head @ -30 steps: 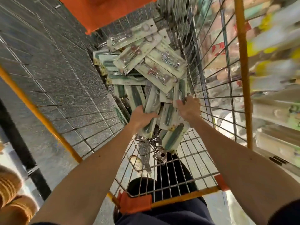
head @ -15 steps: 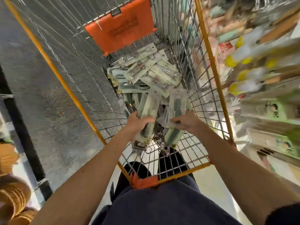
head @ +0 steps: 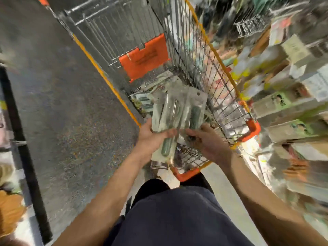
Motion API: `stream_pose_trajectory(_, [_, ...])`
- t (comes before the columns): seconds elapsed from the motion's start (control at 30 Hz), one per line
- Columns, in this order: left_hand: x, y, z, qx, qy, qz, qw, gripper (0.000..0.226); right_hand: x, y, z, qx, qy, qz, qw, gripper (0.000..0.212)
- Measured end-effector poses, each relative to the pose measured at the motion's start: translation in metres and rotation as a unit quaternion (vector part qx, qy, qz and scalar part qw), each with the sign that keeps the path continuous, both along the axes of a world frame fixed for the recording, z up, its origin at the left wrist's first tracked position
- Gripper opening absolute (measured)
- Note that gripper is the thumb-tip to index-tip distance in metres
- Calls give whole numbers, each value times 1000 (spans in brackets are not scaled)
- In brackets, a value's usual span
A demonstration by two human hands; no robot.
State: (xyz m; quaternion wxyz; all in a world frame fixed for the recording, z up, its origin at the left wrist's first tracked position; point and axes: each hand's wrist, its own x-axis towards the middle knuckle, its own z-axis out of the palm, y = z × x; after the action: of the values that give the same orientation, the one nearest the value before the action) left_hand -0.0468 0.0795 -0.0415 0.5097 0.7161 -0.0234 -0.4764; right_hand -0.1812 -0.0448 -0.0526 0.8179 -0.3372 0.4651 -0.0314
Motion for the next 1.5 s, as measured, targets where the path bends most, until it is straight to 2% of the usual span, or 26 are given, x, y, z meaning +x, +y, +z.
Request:
stream_pose_trajectory(0.1, [-4, 37, 29, -45, -22, 6, 999, 47, -4, 44, 32, -15, -71, -23, 997, 13])
stream_pose_trajectory(0.17, [-6, 62, 48, -75, -39, -16, 996, 54, -10, 69, 48, -25, -117, -28, 992, 18])
stream_pose_trajectory(0.3, [-17, 102, 85, -131, -88, -77, 984, 53, -28, 113, 87, -10, -139, -81, 987, 39])
stream_pose_trajectory(0.43, [-34, 117, 113, -182, -120, -154, 964, 45, -58, 140, 116, -90, -166, -105, 976, 38])
stream_pose_trajectory(0.57, [-64, 110, 136, -204, -161, -222, 940, 58, -100, 155, 143, -161, -184, -151, 958, 42])
stream_pose_trajectory(0.67, [-97, 104, 150, -227, -176, -273, 918, 42, -137, 165, 160, -194, -192, -191, 943, 39])
stream_pose_trajectory(0.73, [-123, 101, 159, -235, -181, -305, 905, 46, -162, 171, 167, -206, -189, -225, 933, 36])
stream_pose_trajectory(0.8, [-152, 99, 167, -238, -165, -344, 893, 54, -189, 178, 174, -217, -179, -260, 924, 64])
stream_pose_trajectory(0.83, [-169, 98, 171, -238, -148, -359, 890, 48, -203, 183, 178, -219, -169, -275, 921, 74])
stream_pose_trajectory(0.87, [-185, 97, 174, -241, -139, -374, 885, 42, -219, 188, 183, -222, -162, -293, 916, 74])
stream_pose_trajectory(0.97, [-241, 97, 184, -263, -134, -421, 858, 38, -274, 204, 200, -237, -148, -340, 898, 48])
stream_pose_trajectory(1.13, [-341, 103, 206, -305, -143, -426, 839, 52, -375, 230, 236, -294, -118, -372, 872, 20])
stream_pose_trajectory(1.33, [-446, 94, 241, -351, -152, -421, 823, 59, -478, 239, 284, -382, -86, -372, 842, 16])
stream_pose_trajectory(1.5, [-495, 77, 282, -375, -165, -415, 812, 73, -523, 222, 326, -403, -86, -377, 829, 27])
